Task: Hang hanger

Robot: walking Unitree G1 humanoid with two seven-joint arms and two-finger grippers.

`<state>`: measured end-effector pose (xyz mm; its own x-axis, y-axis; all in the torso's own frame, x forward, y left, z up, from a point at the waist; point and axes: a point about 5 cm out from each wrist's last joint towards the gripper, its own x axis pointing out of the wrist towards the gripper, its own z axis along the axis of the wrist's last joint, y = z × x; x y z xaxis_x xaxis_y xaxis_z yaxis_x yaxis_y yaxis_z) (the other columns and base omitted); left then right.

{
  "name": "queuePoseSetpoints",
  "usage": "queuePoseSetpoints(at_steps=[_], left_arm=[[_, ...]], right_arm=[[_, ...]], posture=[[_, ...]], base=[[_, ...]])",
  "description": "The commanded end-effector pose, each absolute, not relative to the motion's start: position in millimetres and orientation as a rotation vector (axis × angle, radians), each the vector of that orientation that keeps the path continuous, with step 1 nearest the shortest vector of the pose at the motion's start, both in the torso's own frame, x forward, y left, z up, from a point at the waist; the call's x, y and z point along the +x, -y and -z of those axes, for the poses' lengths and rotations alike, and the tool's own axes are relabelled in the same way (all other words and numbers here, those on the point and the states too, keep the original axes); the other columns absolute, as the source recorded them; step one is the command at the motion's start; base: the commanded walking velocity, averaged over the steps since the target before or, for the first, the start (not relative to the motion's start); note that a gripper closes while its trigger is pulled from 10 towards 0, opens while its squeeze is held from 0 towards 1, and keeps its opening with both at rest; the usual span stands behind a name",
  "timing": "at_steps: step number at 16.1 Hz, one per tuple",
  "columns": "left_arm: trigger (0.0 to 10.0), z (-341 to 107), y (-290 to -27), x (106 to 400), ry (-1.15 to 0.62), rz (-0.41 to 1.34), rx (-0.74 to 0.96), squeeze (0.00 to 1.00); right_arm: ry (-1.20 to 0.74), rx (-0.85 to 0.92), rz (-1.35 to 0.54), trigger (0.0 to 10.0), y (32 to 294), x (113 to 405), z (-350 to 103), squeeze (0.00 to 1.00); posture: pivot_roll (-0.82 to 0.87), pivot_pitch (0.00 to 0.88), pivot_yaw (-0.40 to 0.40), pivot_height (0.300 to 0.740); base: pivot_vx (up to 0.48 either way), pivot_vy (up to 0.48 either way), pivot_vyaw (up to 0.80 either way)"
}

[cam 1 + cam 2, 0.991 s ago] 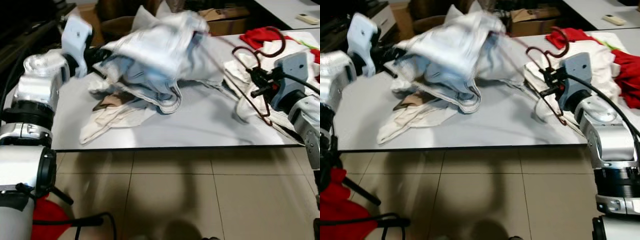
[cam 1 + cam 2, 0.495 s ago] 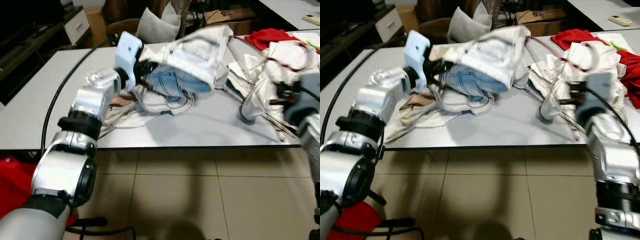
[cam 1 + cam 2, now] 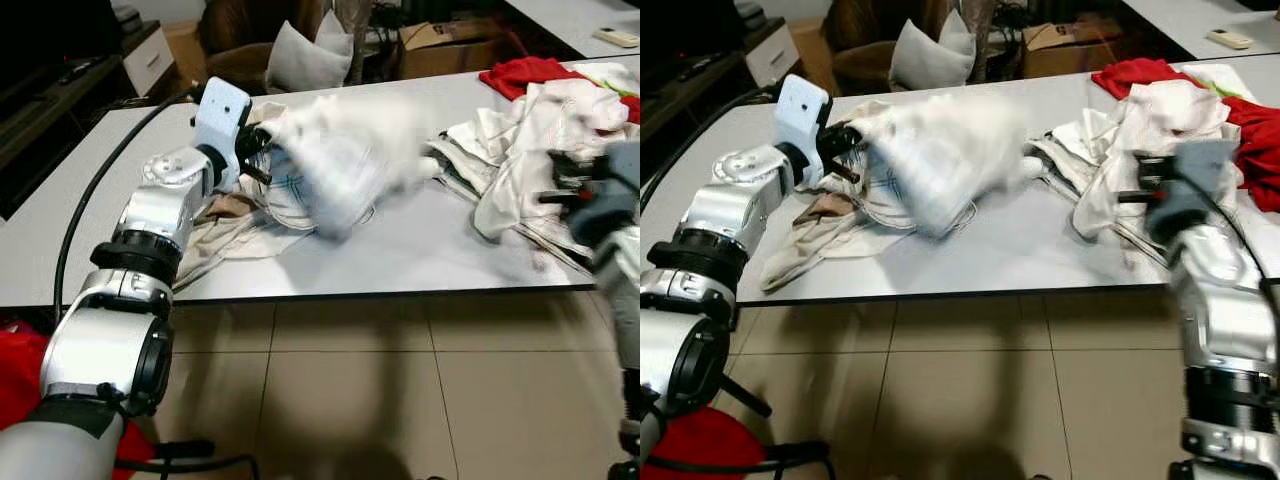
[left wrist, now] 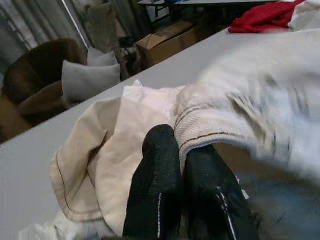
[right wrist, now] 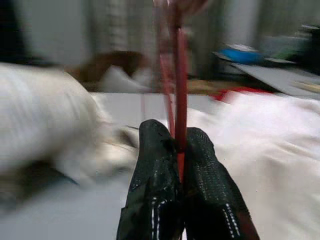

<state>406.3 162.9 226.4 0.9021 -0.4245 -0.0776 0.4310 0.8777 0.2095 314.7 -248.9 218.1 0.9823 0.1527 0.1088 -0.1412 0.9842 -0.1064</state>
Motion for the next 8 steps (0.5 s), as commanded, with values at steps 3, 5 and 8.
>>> queuePoseSetpoints(at_steps=[3,5,8], left_arm=[[0.0,-237.6,-168.3,408.9,0.014,0.394,0.185,0.00],[0.0,-238.6,-160.8,410.4,0.012,0.420,0.178,0.00],[0.0,-247.8,-160.5,414.7,0.029,0.380,0.107,0.00]], right_arm=[[0.209,-0.087,-0.577,10.0,203.5,284.2,-241.9,0.00],[0.142,-0.128,-0.785,10.0,187.5,263.3,-238.8,0.00],[-0.201,-0.218,-1.008,10.0,186.0,223.5,-202.1,0.00]], posture=[[-0.05,0.000,0.149,0.740],[-0.06,0.000,0.157,0.740],[-0.07,0.000,0.160,0.740]], base=[[0.000,0.000,0.00],[0.000,0.000,0.00],[0.000,0.000,0.00]])
